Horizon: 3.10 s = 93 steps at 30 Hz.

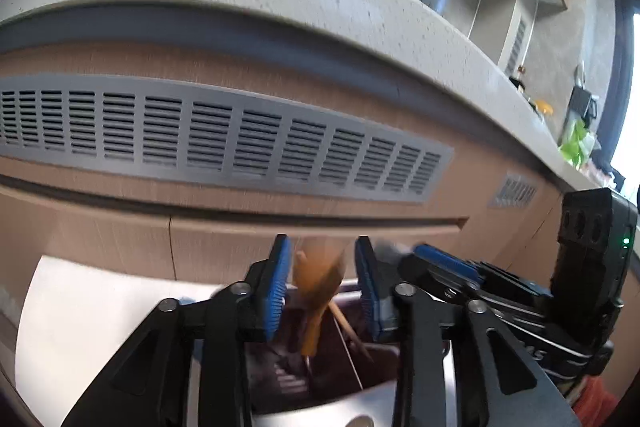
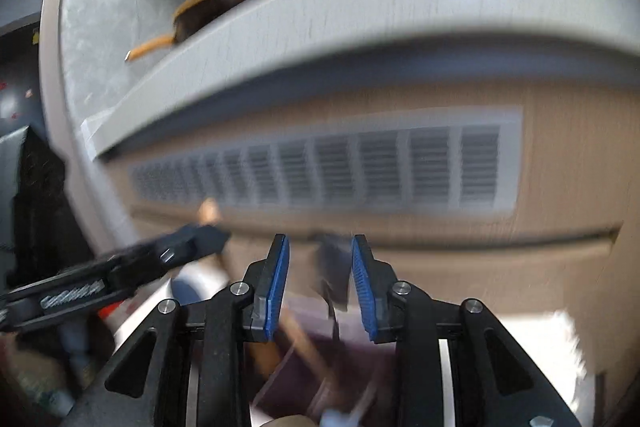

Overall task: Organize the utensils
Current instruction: 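Lift both utensils to the caddy and open both tools to drop them in, then move both open tools back over the dark spoons on the table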

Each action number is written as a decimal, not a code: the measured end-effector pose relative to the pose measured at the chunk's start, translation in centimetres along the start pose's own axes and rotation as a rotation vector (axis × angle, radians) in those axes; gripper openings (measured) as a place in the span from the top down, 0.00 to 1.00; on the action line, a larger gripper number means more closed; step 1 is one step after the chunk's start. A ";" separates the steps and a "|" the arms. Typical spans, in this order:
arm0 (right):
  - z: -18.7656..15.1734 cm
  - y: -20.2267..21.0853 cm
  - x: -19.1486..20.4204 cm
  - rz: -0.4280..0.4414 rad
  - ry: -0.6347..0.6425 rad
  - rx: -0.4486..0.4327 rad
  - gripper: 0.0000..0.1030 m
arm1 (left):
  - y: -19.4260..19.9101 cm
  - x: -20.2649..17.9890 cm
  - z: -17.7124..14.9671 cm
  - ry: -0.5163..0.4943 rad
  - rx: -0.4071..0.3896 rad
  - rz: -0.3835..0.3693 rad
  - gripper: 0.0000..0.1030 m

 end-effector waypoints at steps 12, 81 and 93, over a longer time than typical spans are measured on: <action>-4.2 8.2 3.4 -0.033 0.113 0.099 0.70 | 8.6 2.9 -5.1 0.032 0.086 0.181 0.54; -21.4 5.0 5.0 -0.125 0.154 0.567 0.76 | 11.3 4.4 -25.2 0.037 0.361 0.267 0.54; -21.9 5.2 6.1 -0.156 0.148 0.515 0.73 | 10.1 4.0 -24.8 0.008 0.362 0.320 0.58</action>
Point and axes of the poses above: each gripper's, at about its wrist camera, not at the fingertips, and y roughly against the way its jaws point, x to its left, z to its top, the point moved 2 cm from there along -y, roughly the way its jaws point, and after that the axes turned 7 degrees about x, right-handed, at the moved point
